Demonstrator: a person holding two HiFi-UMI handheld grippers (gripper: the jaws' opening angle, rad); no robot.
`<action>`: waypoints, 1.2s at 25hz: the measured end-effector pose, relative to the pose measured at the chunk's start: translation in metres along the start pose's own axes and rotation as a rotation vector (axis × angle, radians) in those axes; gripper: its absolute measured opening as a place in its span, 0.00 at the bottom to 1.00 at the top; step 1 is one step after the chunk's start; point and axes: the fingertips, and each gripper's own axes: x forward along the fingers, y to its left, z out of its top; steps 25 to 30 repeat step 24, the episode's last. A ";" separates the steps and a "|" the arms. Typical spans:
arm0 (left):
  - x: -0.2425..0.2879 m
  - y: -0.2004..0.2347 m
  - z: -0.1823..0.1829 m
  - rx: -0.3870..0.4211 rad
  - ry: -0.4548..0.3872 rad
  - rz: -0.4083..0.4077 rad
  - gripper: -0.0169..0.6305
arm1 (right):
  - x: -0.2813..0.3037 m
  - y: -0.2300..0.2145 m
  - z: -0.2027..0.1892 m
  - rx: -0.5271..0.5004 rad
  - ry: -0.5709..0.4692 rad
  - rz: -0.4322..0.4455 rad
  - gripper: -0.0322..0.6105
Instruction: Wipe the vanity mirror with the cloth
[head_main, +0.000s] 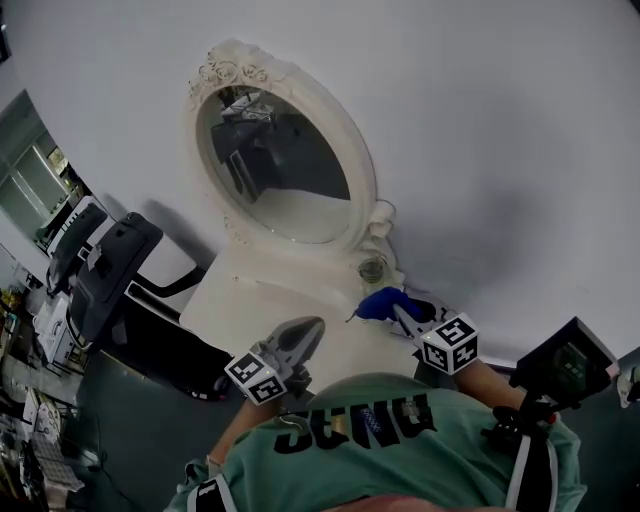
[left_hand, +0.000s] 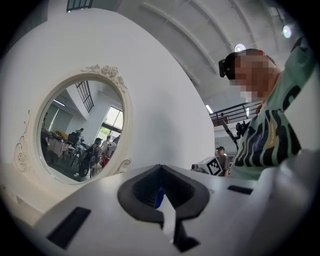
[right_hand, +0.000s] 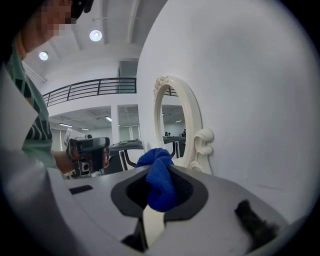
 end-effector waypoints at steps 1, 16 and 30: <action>-0.002 0.001 0.000 -0.001 -0.002 0.004 0.04 | 0.000 0.002 0.000 -0.011 0.003 -0.002 0.12; -0.012 0.006 0.006 0.001 -0.038 0.014 0.04 | 0.003 0.011 0.011 -0.159 0.013 -0.029 0.12; -0.015 0.002 0.005 -0.002 -0.034 0.017 0.04 | 0.001 0.018 0.011 -0.190 0.018 -0.019 0.12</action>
